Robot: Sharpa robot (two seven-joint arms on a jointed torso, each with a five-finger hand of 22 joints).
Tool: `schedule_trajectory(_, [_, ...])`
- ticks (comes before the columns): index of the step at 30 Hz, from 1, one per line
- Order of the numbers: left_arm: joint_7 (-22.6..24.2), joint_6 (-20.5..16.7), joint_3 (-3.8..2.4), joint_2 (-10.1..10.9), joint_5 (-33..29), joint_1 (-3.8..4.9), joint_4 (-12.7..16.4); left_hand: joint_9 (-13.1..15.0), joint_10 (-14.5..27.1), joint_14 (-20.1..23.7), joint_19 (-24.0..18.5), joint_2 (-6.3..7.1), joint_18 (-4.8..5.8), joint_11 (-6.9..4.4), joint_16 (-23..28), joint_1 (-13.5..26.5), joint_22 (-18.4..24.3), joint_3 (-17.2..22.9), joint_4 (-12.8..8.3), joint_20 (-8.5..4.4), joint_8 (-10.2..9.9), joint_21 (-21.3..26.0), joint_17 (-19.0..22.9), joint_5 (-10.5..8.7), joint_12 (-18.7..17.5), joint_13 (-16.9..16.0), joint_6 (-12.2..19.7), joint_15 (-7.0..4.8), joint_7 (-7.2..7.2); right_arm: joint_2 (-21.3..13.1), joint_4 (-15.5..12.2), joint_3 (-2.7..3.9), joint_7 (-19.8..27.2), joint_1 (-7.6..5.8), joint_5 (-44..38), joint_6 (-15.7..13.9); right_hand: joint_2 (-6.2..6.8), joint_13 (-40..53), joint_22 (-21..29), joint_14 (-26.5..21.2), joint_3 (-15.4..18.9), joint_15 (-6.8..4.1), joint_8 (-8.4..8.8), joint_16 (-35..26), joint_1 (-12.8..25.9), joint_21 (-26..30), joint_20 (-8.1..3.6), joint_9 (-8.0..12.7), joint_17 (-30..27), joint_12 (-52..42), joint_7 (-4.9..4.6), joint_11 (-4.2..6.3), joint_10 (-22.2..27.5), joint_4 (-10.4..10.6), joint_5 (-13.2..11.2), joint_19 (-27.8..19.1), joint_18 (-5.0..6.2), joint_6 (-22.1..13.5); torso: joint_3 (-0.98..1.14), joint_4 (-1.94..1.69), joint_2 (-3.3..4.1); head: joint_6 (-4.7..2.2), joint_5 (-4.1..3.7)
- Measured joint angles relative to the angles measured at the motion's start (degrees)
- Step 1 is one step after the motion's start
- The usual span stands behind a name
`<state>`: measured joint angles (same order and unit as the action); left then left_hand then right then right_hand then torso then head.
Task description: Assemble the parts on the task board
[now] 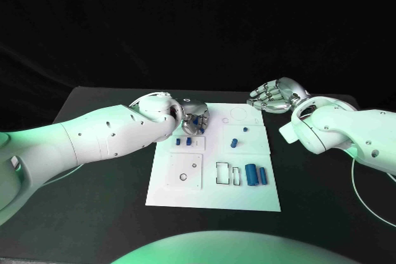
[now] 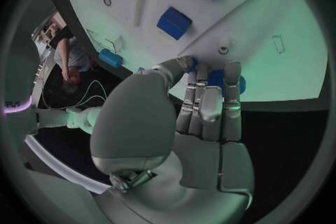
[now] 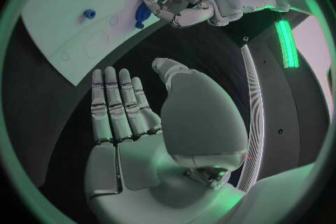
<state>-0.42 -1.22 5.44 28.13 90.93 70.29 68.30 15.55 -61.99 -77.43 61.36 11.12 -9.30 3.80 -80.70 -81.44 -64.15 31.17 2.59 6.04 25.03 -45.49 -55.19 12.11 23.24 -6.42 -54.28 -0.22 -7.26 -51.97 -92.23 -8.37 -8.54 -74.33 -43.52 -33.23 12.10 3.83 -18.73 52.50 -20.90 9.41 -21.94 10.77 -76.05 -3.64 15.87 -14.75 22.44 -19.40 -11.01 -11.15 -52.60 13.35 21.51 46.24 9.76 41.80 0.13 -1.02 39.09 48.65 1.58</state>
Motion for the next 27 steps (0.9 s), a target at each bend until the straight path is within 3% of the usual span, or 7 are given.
schedule_trajectory(8, [0.3,-0.7,0.05,0.5,-0.8,-0.11,0.2,0.2,-0.9,-0.3,0.3,-0.37,0.0,-0.08,-0.2,0.4,-0.7,0.3,-0.3,0.12,-0.8,-0.4,-0.2,0.0,-1.8,0.8,-0.2,0.12,-0.19,0.0,0.0,0.0,-0.1,0.0,-0.1,0.1,0.0,0.0,0.0,0.0,-0.2,0.0,0.0,0.0,0.0,0.0,0.0,0.0,0.0,0.0,0.0,0.0,0.0,-0.2,0.0,0.0,0.0,0.0,0.01,0.01,0.01,-0.02,0.04])
schedule_trajectory(12, [0.4,-1.2,-0.25,1.3,-1.4,-0.25,1.0,0.3,-1.0,-0.4,0.3,-0.37,0.0,0.03,-0.2,0.4,-0.9,0.3,-0.3,0.12,-0.8,-0.6,-0.3,0.0,-2.3,0.7,-0.2,0.29,-0.19,0.0,0.1,0.0,-0.1,0.0,-0.2,0.2,0.0,0.0,0.0,0.0,-0.2,0.0,0.0,0.0,0.0,0.0,0.0,0.0,0.0,0.0,0.0,0.0,0.0,-0.2,0.0,0.0,0.0,0.0,-0.03,0.0,0.01,-0.21,-0.02])
schedule_trajectory(27, [0.1,-2.6,-3.19,7.1,-4.0,-0.19,7.2,0.4,-2.2,-0.5,0.5,0.05,0.01,0.2,-0.5,1.5,-1.3,0.3,-0.3,0.32,-1.5,-0.9,-0.3,0.0,-3.5,0.8,-0.6,0.33,-0.22,0.1,0.8,0.0,-0.2,0.12,-0.3,0.2,0.0,0.0,0.0,0.0,-0.2,0.0,0.0,0.0,0.0,0.0,0.0,0.0,0.0,0.0,0.0,0.0,0.0,-0.2,0.0,0.0,0.0,0.0,-0.09,-0.29,-0.34,-0.69,-0.13])
